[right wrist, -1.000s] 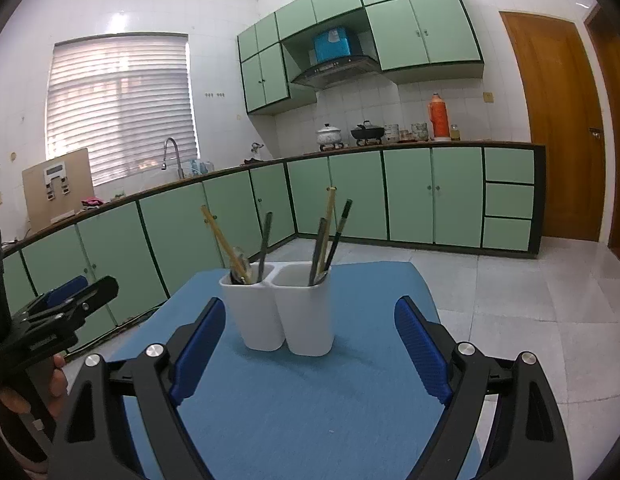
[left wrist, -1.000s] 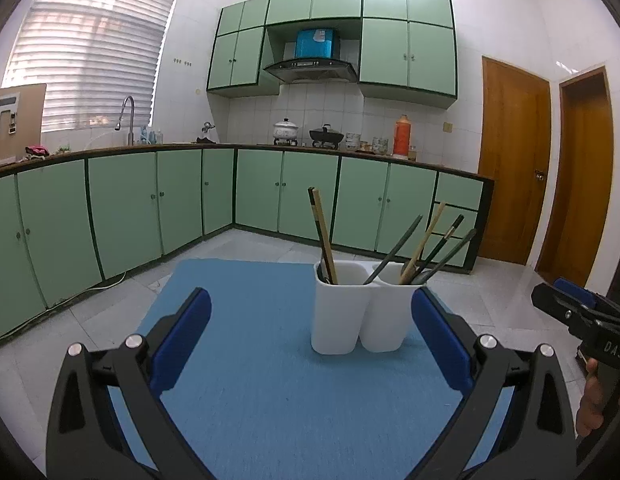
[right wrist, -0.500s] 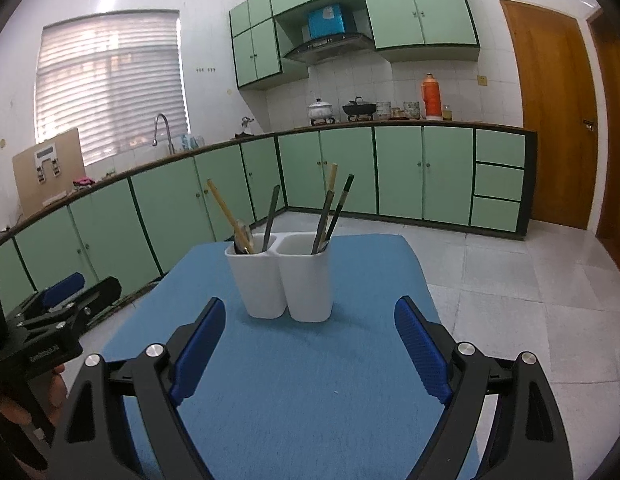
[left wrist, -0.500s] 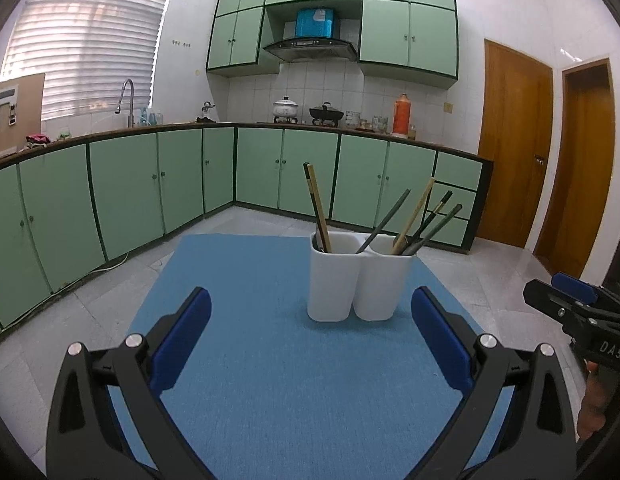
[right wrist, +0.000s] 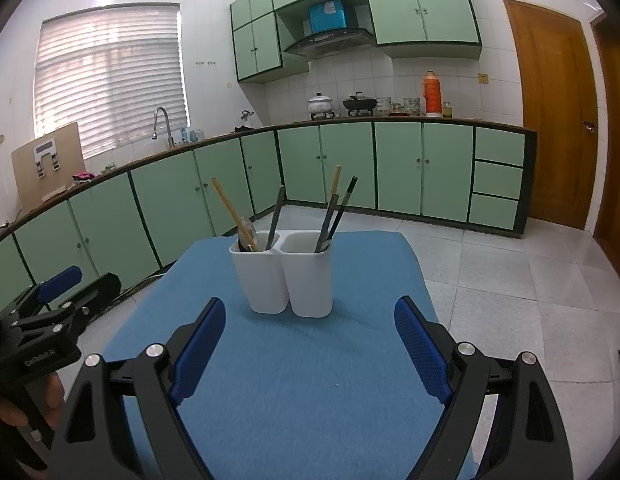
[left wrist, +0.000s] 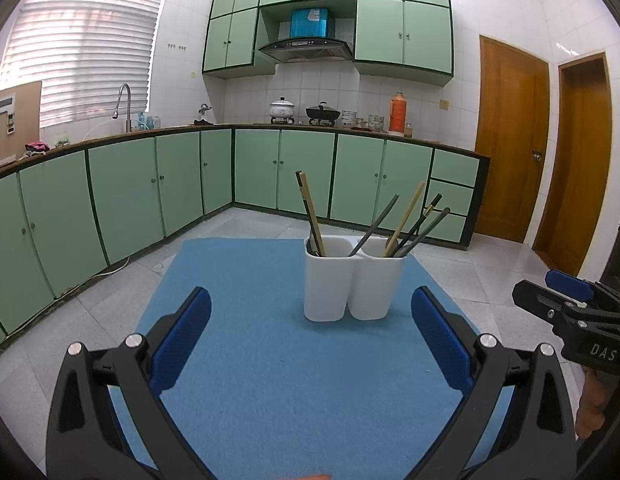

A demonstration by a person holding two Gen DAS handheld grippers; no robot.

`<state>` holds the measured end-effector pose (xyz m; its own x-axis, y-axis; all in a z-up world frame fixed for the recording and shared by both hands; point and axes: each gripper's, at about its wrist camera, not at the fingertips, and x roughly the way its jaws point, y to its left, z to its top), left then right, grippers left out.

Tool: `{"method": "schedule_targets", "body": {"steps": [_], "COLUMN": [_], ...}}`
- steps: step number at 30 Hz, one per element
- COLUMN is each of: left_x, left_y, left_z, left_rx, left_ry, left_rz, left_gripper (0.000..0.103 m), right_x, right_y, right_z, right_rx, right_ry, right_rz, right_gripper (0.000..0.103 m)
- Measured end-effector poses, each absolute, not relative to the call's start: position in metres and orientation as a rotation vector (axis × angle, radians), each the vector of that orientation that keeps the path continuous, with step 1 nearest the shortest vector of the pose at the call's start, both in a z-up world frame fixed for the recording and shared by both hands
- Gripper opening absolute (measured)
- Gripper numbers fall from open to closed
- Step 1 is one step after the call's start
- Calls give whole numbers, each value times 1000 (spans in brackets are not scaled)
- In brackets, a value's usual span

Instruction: Organize utensils

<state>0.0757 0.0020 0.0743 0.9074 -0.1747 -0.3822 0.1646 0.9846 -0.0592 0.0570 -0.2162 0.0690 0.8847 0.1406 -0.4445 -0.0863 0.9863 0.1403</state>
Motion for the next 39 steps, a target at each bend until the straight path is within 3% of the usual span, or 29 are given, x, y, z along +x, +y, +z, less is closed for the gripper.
{"method": "schedule_targets", "body": {"steps": [39], "left_x": [74], "left_y": [-7], "left_z": [70], "left_rx": [-18], "left_ry": [414], "left_rz": [-180], "left_gripper": [97], "right_x": [59], "right_y": [-211], "right_z": [68], "right_rx": [95], "right_ry": [489], "right_rz": [135], "right_gripper": [85]}}
